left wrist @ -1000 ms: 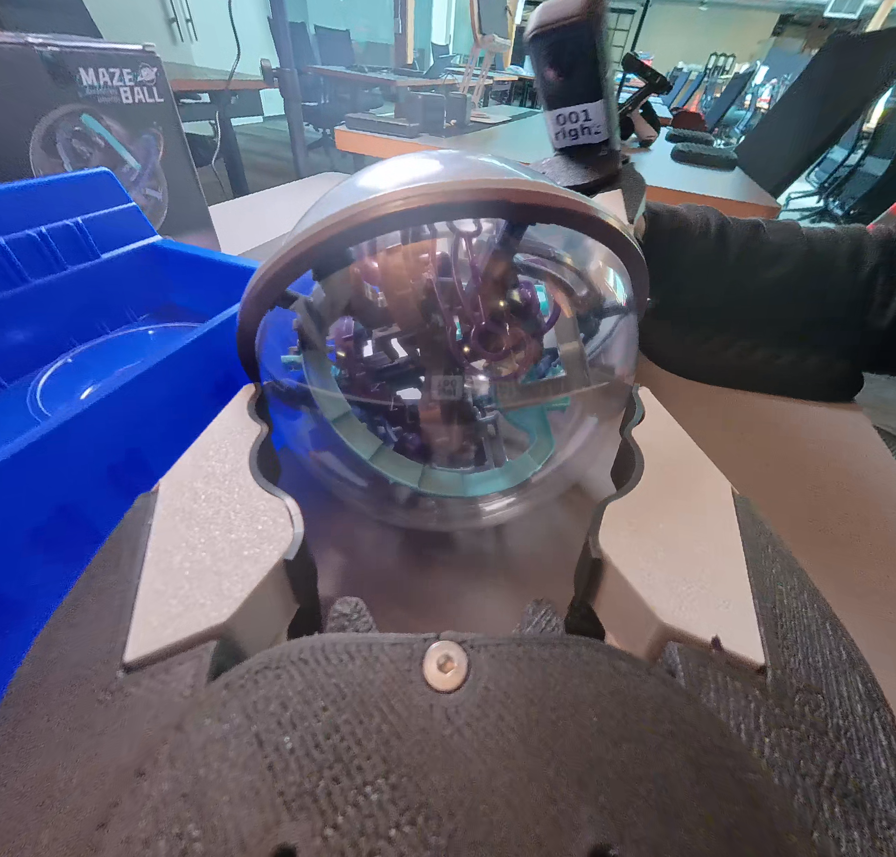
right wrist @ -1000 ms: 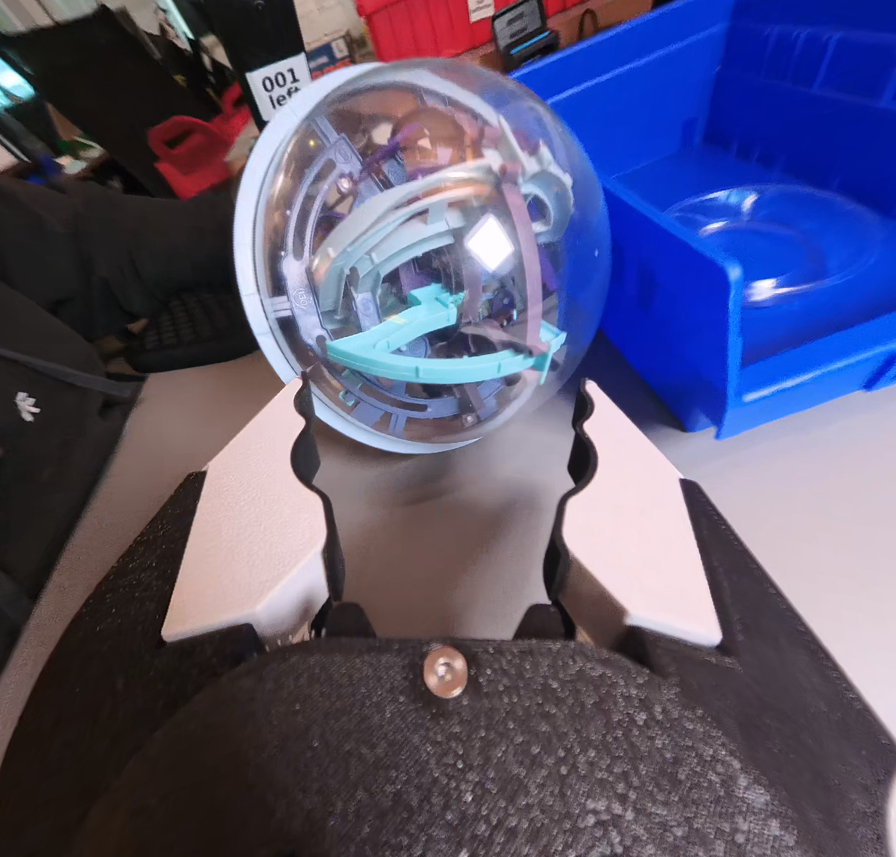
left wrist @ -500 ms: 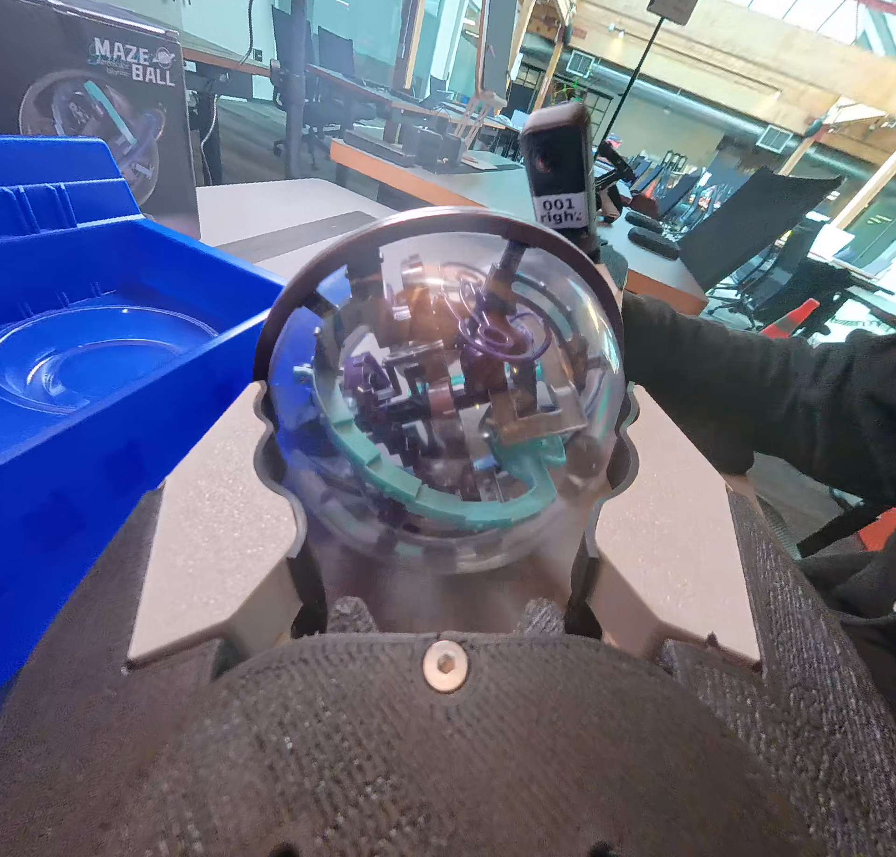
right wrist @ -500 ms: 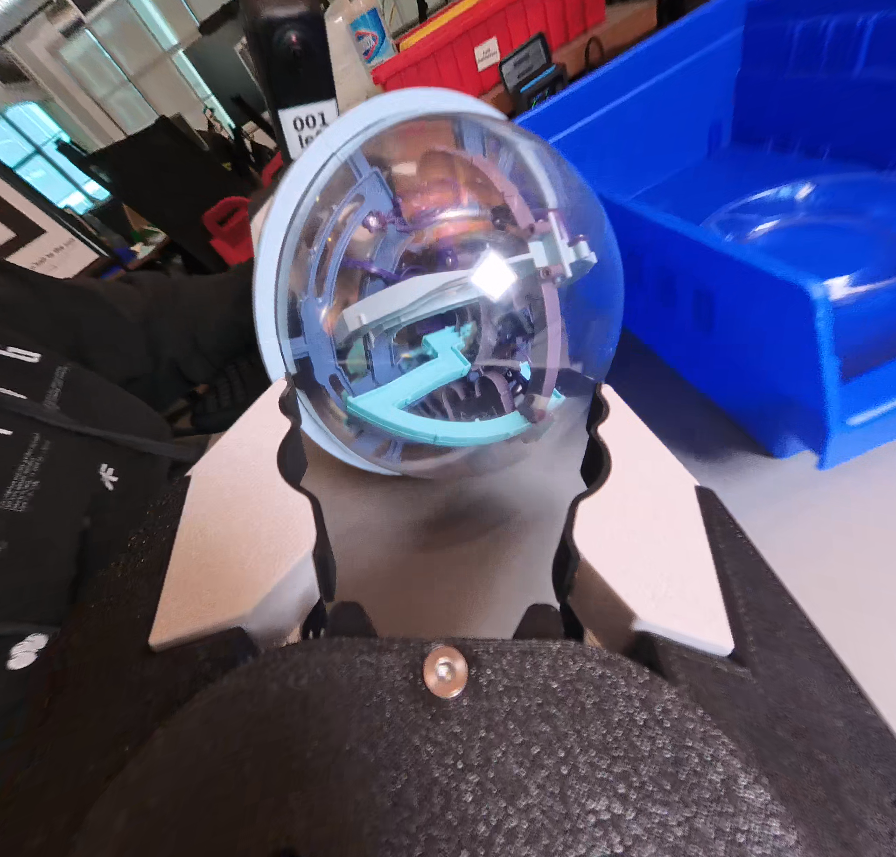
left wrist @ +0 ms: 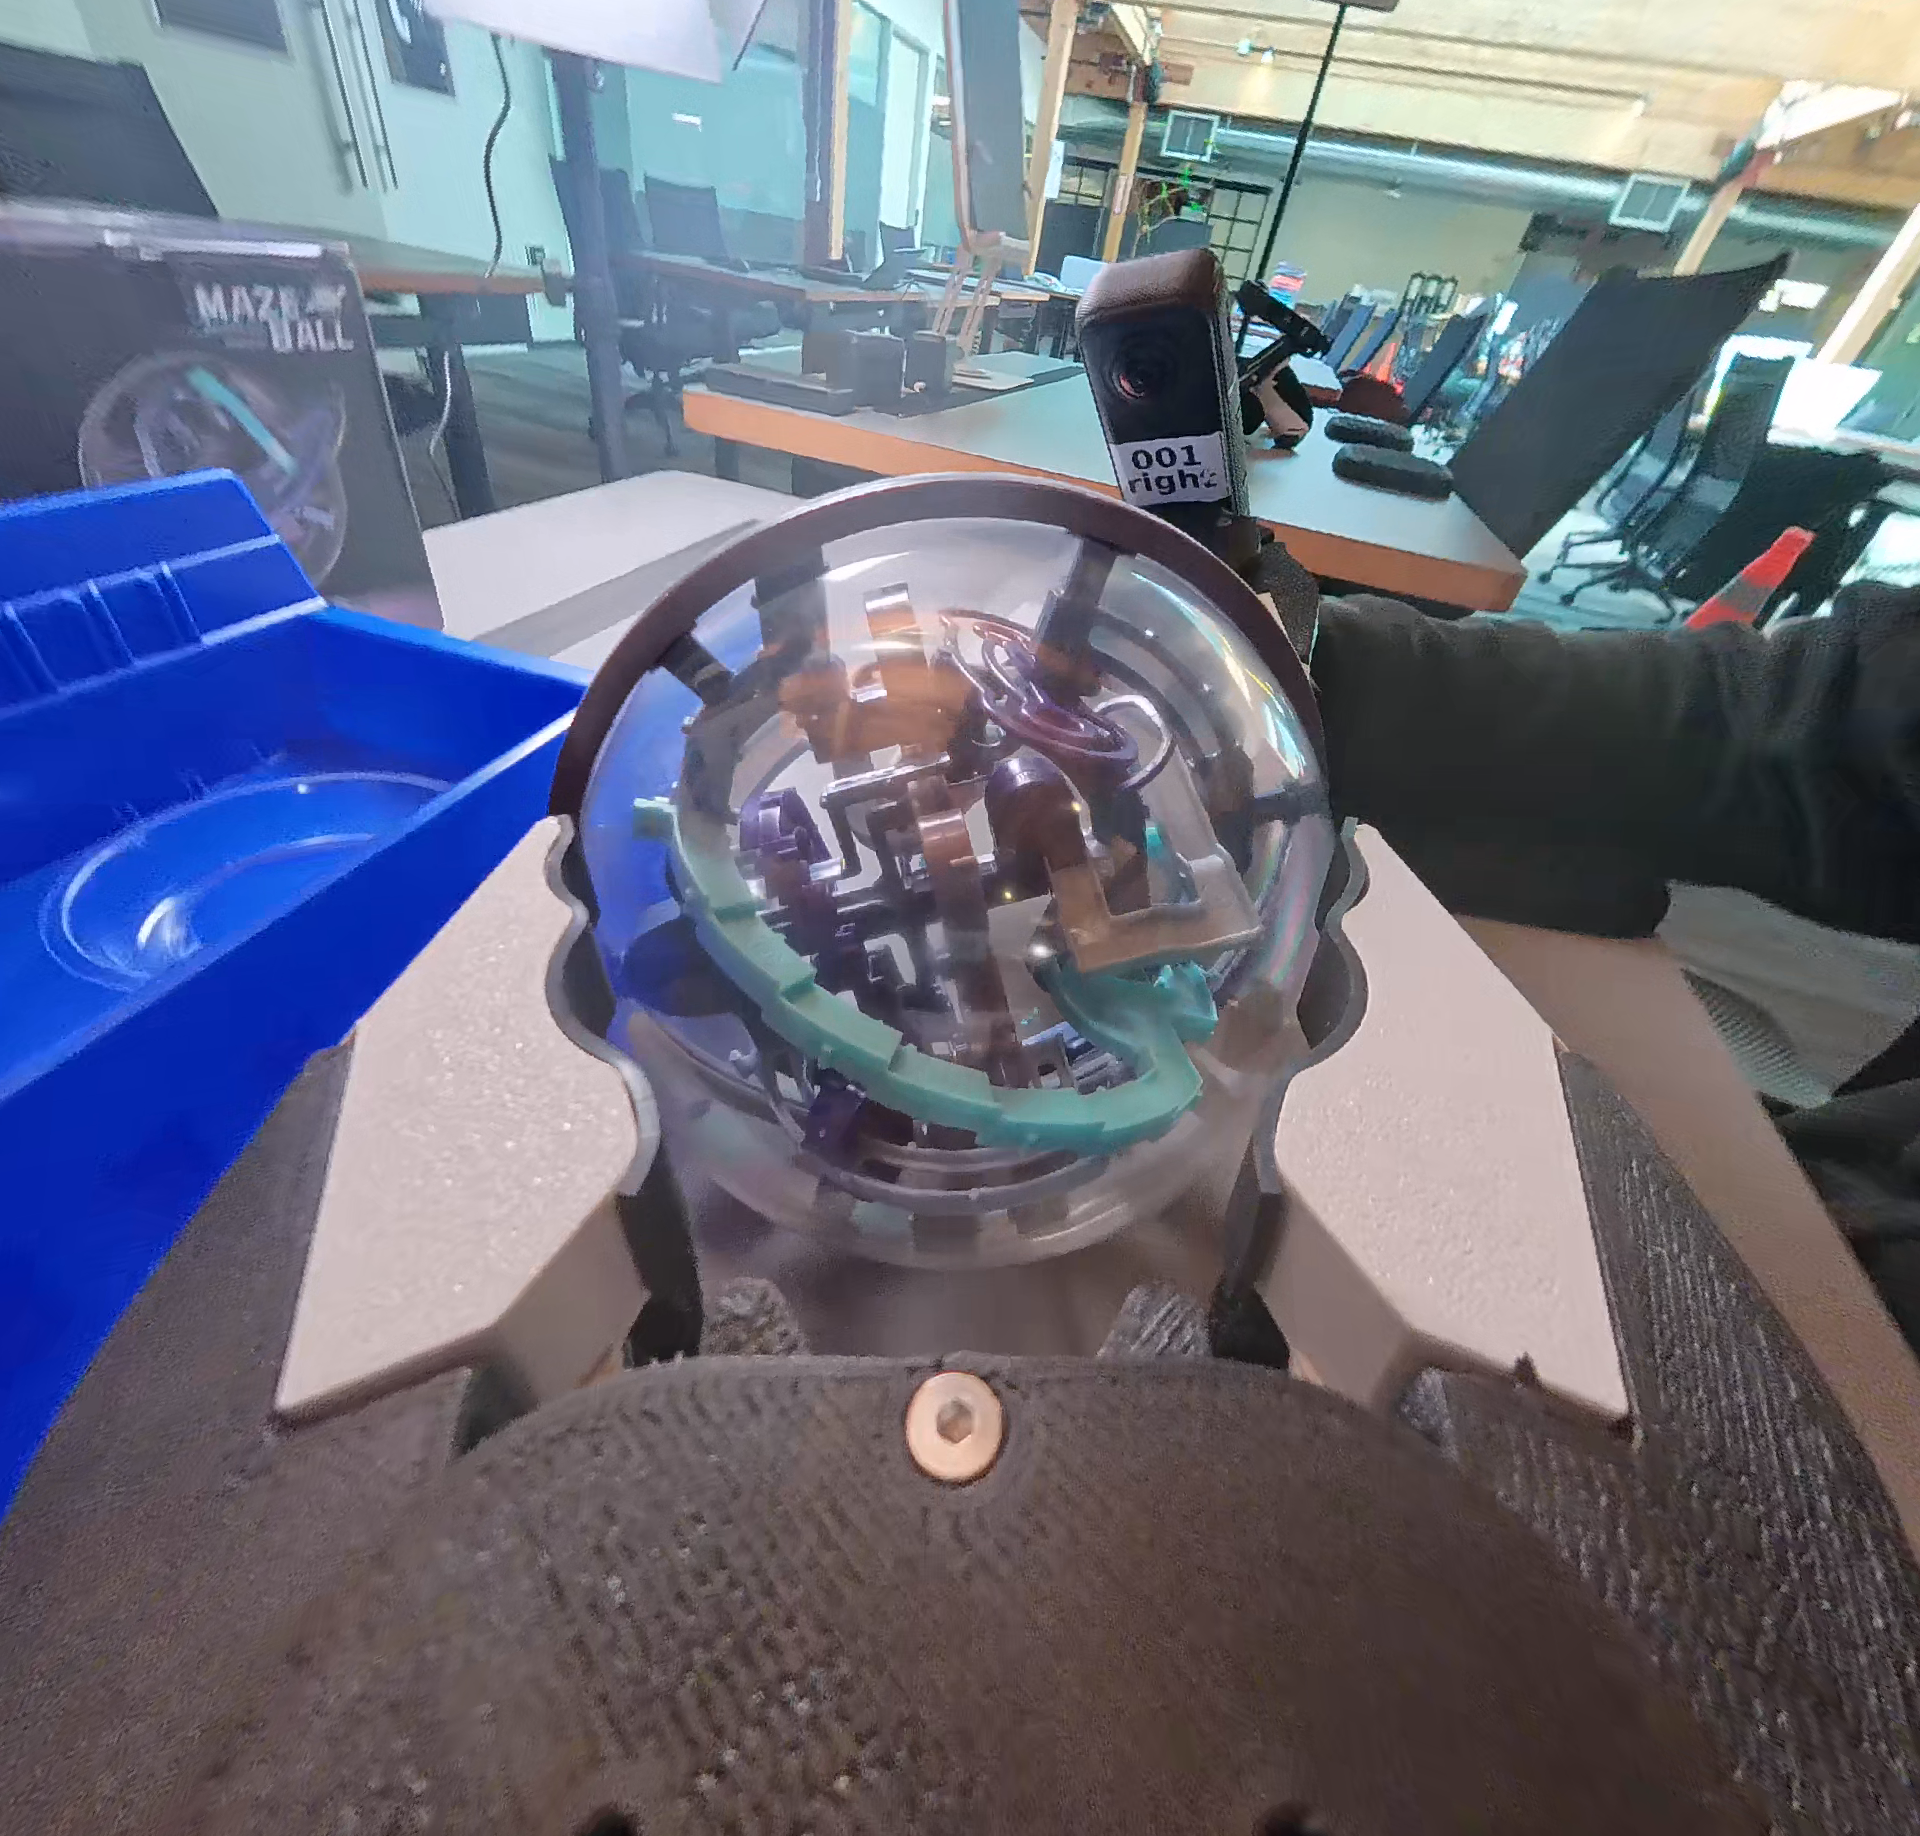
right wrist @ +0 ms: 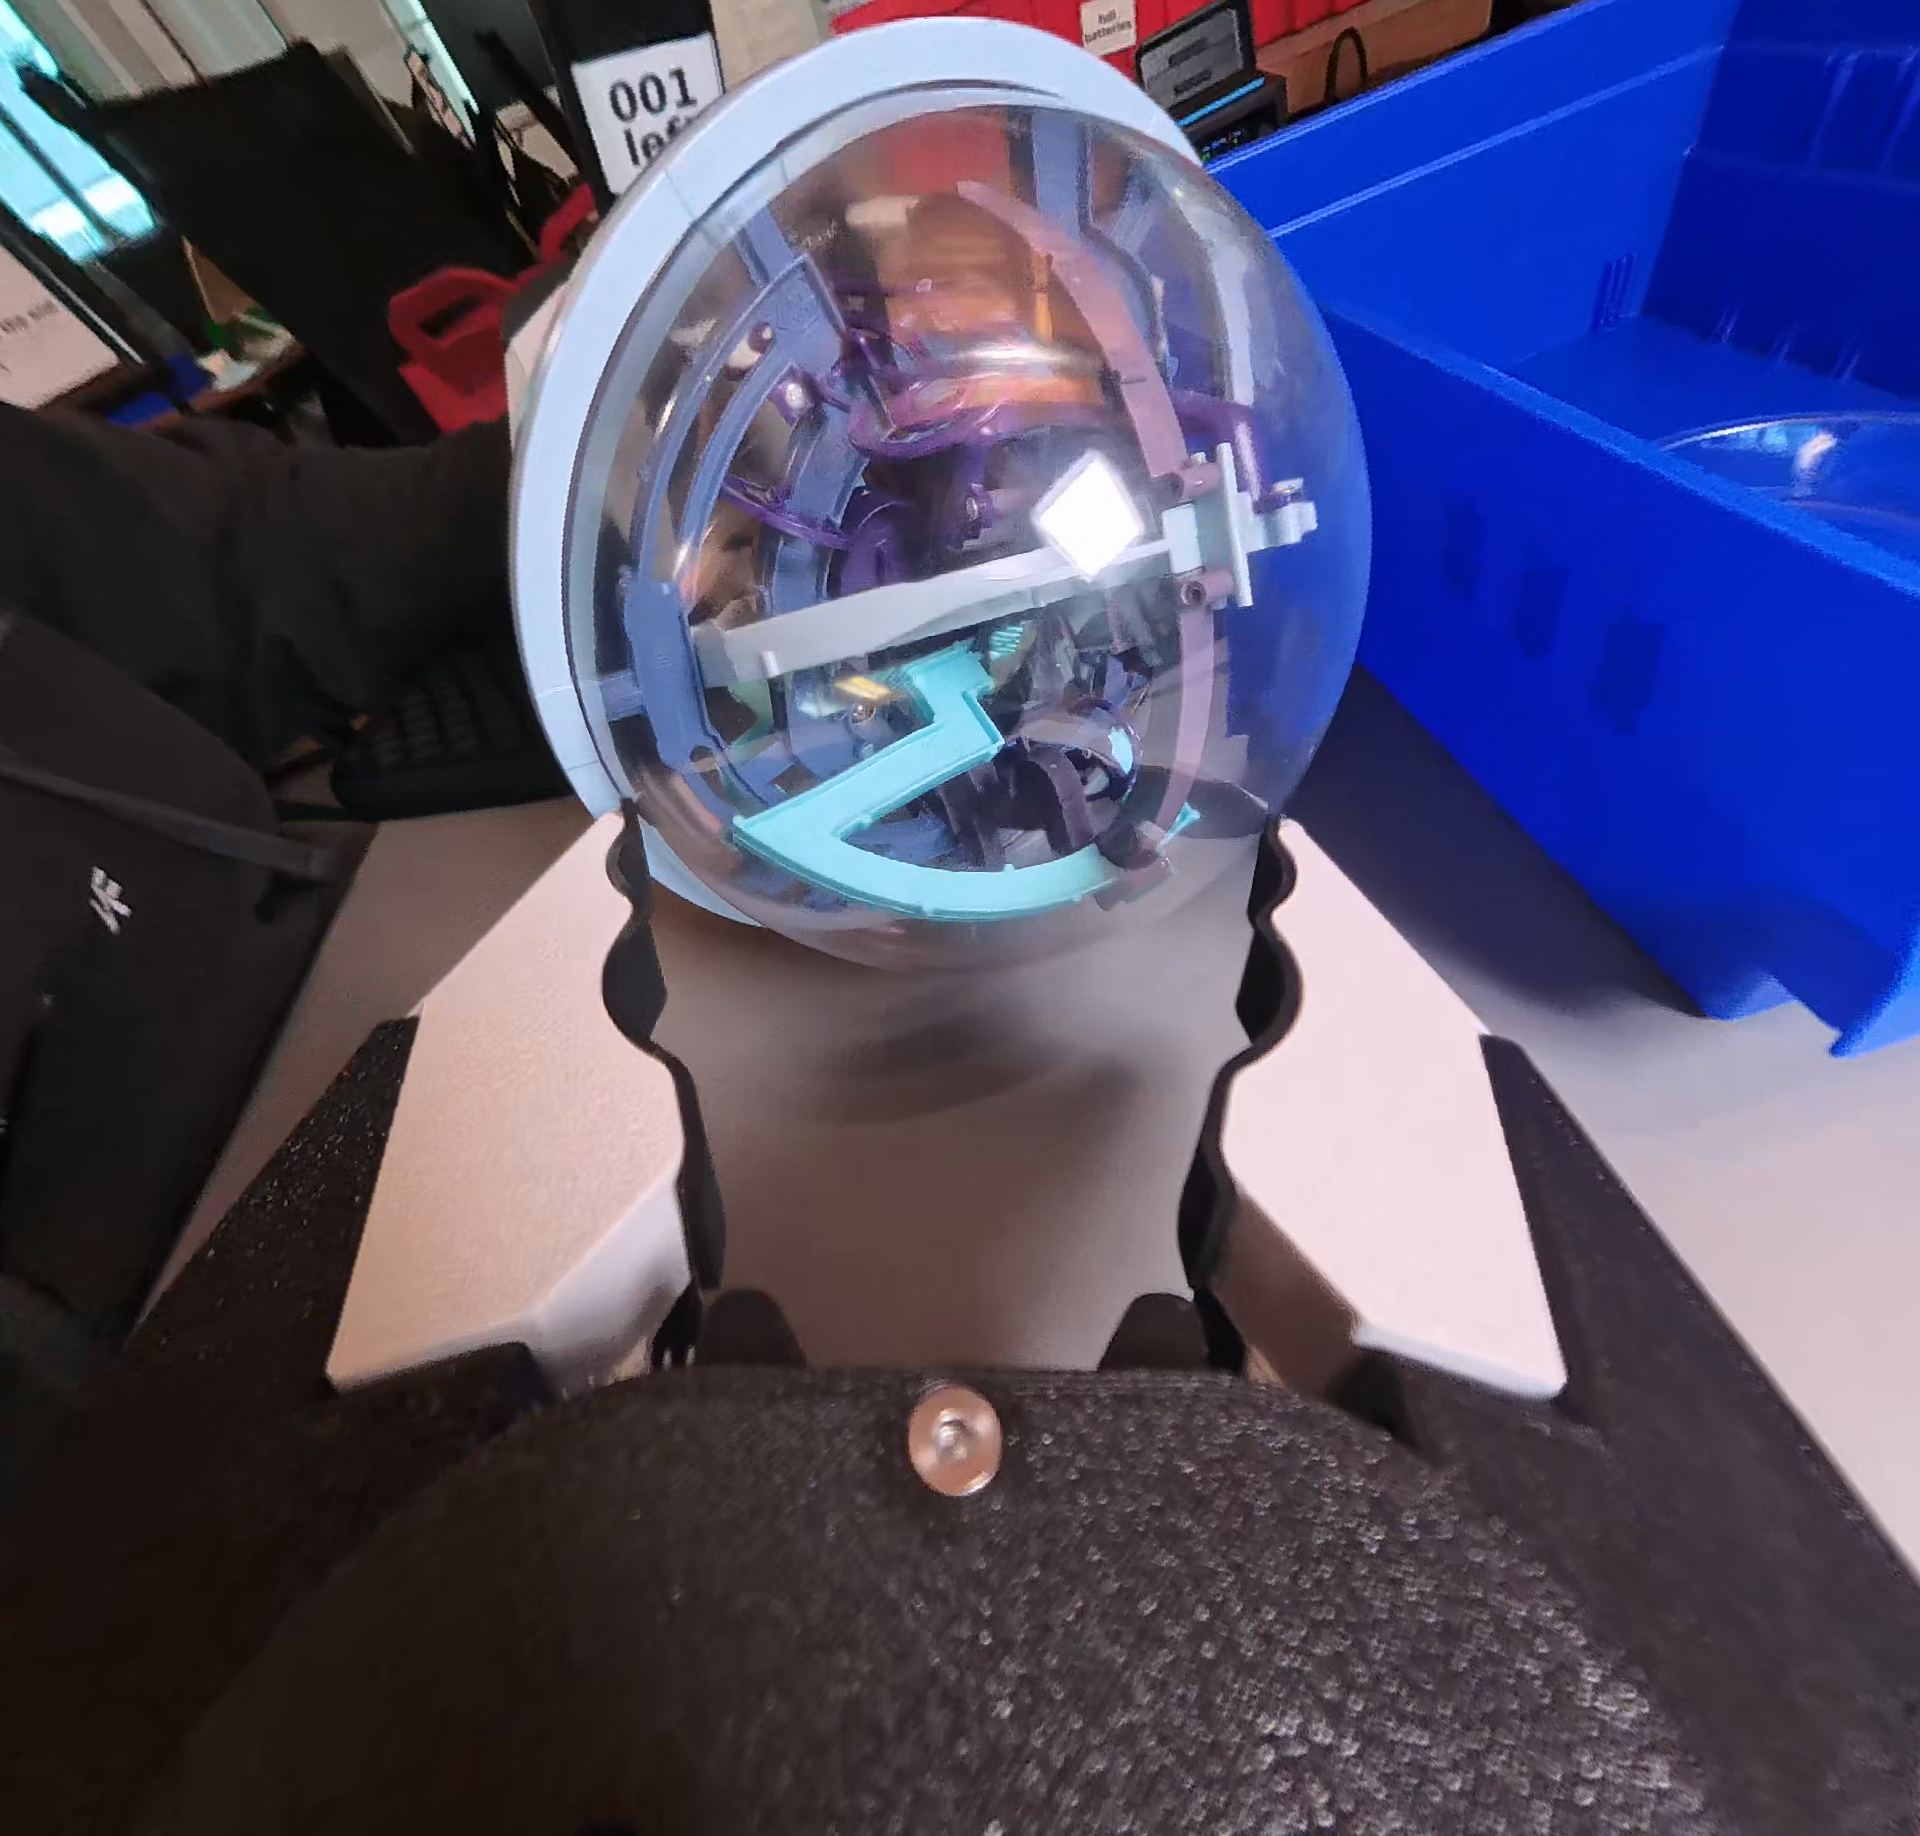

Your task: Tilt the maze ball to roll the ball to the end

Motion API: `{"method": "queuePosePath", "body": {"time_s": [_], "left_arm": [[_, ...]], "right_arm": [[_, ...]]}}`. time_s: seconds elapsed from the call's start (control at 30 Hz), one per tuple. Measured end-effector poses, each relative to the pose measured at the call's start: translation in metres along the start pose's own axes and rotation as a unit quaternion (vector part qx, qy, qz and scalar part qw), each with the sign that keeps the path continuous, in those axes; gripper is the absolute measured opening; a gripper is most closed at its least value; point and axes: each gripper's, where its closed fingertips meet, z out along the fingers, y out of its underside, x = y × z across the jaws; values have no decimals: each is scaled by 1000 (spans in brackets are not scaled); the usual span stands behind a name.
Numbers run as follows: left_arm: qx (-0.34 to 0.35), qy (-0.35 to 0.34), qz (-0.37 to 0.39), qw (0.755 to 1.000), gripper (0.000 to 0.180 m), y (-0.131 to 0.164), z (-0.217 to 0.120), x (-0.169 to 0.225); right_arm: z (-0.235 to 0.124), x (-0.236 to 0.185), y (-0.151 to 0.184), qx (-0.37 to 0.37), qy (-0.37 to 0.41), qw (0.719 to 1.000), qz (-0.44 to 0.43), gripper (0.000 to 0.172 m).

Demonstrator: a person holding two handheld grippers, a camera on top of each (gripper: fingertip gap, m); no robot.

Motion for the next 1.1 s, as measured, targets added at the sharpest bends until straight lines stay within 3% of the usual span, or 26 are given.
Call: {"method": "queuePosePath", "body": {"time_s": [0.1,0.47,0.67,1.1], "left_arm": [[5,-2,31,1000,135,0,-1,5],[10,-2,25,1000,135,-2,0,5],[42,15,105,994,134,-2,-8,15],[63,31,181,981,134,5,-23,30]], "right_arm": [[1,-2,3,-3,3,1000,-24,113],[4,-3,6,-3,-8,1000,-5,113],[8,-6,8,-9,10,997,-72,111],[9,-16,6,-4,25,988,-151,108]]}}
